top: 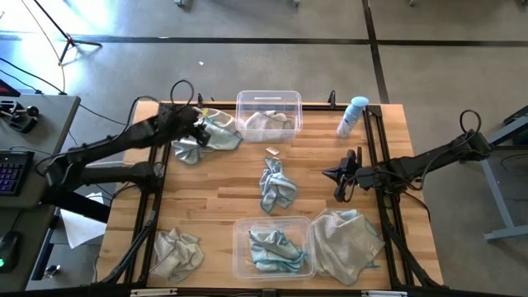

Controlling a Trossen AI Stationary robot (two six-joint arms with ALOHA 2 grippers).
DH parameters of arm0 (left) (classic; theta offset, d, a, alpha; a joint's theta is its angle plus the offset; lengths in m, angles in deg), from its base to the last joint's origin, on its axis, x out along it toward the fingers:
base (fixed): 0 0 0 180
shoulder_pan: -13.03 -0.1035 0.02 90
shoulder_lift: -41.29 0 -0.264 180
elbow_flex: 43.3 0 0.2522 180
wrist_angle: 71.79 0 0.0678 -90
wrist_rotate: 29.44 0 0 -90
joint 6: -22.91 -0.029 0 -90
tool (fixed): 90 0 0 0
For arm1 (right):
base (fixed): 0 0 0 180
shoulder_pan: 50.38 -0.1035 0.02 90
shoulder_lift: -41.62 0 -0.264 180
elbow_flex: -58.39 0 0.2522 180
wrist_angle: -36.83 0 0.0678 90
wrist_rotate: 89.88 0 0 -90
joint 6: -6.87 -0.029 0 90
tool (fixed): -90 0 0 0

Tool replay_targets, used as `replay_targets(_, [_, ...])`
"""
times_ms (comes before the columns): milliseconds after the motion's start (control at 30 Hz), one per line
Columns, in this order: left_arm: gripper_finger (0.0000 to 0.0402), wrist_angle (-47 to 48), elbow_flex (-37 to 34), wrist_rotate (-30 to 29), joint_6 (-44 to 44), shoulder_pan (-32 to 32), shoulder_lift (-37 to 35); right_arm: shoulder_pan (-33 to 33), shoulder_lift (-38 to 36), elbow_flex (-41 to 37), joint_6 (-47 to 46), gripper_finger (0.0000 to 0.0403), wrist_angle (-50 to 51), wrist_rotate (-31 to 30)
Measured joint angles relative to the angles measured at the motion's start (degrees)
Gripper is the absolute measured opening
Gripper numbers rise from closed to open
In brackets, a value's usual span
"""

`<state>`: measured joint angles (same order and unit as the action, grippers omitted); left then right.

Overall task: Sort microfiber towel by color & place in baskets
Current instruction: Put the top left blue towel into the bottom transparent bin

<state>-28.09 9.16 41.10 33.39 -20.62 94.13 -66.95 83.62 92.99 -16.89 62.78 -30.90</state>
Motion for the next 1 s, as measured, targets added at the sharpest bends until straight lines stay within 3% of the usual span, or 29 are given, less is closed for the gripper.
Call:
replay_targets(400, [0.0176, 3.32, 2.86, 11.06, -7.04, -14.99, 19.91, 0.21, 0.02, 0.0, 1.77, 0.0, 0.02, 0.0])
replay_targets(733, [0.0167, 3.34, 2.91, 12.14, -10.46, -19.88, 28.6, 0.21, 0.02, 0.0, 1.13, 0.0, 0.04, -0.02])
replay_targets(867, [0.0119, 3.24, 2.93, 13.87, -11.05, -19.99, 30.5, 0.21, 0.02, 0.0, 1.13, 0.0, 0.04, -0.02])
replay_targets(1000, [0.0029, 3.32, 2.93, 13.97, -10.41, -19.7, 31.07, 0.21, 0.02, 0.0, 1.13, 0.0, 0.04, -0.04])
